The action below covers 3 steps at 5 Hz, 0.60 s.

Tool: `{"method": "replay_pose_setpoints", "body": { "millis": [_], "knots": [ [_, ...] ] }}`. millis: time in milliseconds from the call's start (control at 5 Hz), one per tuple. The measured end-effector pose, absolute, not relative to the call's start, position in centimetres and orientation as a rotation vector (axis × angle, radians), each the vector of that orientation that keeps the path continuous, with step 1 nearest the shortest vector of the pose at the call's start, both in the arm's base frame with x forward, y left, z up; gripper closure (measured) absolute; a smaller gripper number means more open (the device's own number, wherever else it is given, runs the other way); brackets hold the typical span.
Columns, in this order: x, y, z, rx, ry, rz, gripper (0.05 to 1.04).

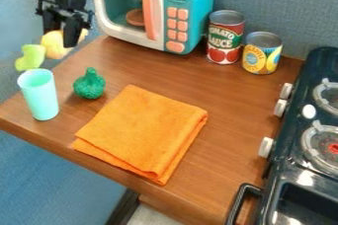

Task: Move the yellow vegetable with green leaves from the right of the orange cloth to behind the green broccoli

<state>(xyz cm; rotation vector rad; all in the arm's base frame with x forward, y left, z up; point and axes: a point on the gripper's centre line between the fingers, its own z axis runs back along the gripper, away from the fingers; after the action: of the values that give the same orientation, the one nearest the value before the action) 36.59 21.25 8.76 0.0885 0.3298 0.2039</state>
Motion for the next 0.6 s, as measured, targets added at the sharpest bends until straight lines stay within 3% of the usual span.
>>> {"method": "replay_pose_setpoints", "body": {
  "millis": [600],
  "knots": [
    [38.3,20.0,5.6,0.003,0.293,0.17,0.55]
  ]
}}
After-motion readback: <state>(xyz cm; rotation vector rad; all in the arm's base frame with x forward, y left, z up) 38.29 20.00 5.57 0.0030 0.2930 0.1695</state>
